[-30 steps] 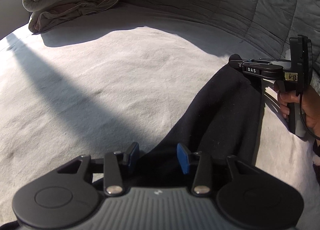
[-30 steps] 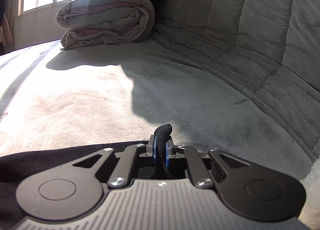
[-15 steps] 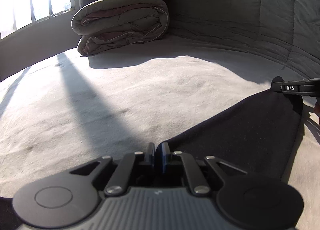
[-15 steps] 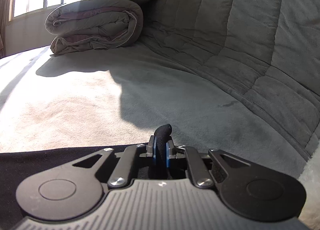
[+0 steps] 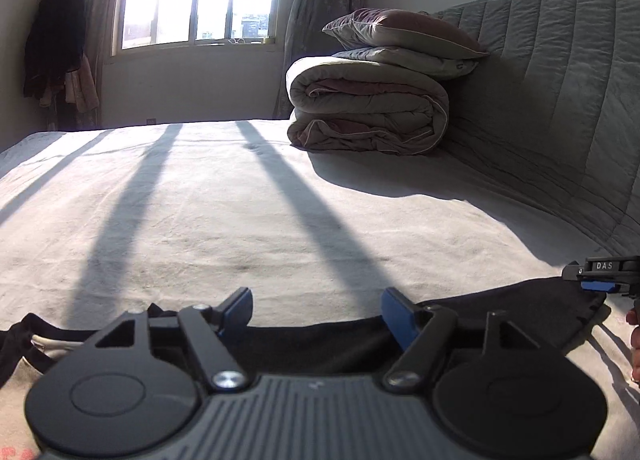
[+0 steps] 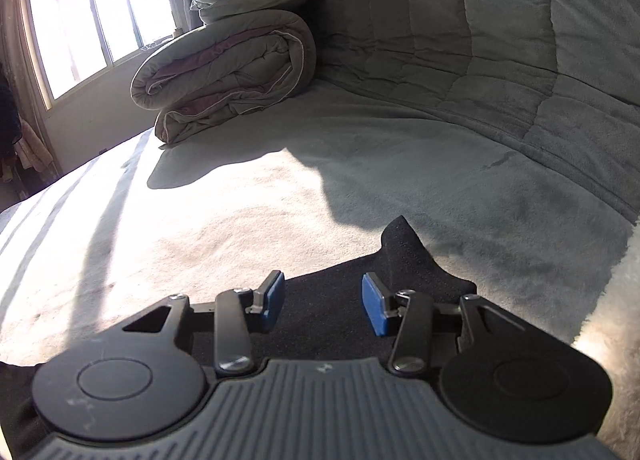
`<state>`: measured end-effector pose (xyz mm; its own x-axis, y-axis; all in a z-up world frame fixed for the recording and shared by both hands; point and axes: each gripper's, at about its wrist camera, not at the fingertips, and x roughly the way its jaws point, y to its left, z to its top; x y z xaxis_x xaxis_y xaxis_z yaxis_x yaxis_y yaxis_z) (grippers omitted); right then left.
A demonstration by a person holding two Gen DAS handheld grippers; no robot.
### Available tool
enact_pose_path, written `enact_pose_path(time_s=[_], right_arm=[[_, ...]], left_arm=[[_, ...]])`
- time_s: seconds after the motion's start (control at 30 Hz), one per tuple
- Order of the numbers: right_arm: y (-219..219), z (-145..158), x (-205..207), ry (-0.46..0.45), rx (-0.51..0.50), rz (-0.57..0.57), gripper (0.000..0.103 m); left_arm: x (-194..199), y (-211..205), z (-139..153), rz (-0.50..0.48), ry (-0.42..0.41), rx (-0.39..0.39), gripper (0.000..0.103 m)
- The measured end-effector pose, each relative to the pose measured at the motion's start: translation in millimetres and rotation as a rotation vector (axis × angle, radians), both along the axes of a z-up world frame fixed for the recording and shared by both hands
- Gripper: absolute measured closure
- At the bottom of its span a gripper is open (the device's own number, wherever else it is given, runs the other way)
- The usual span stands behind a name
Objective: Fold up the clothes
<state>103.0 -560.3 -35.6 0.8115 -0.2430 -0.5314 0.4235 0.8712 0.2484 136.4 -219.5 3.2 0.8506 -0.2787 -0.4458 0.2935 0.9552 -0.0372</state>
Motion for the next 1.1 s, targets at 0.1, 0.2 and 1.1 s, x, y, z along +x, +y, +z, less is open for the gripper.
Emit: enact_pose_path(time_s=[0.1, 0.2, 1.1], right_arm=[[20.4, 17.3, -9.3, -0.005, 0.006, 0.03, 0.051], [45.2, 36.6, -19.2, -0.009, -0.003, 0.054, 0.048], [243.7, -12.7, 71.5, 0.201, -0.077, 0.323, 0.075]], left_arm=[[-13.9, 36.0, 18.9, 0.083, -0.044, 0.041, 0.02], [-29.3, 74.4, 37.5, 0.159, -0.065, 0.044, 0.015], [-85.6, 379.8, -1.8, 0.758, 0.015, -0.049, 0.003]])
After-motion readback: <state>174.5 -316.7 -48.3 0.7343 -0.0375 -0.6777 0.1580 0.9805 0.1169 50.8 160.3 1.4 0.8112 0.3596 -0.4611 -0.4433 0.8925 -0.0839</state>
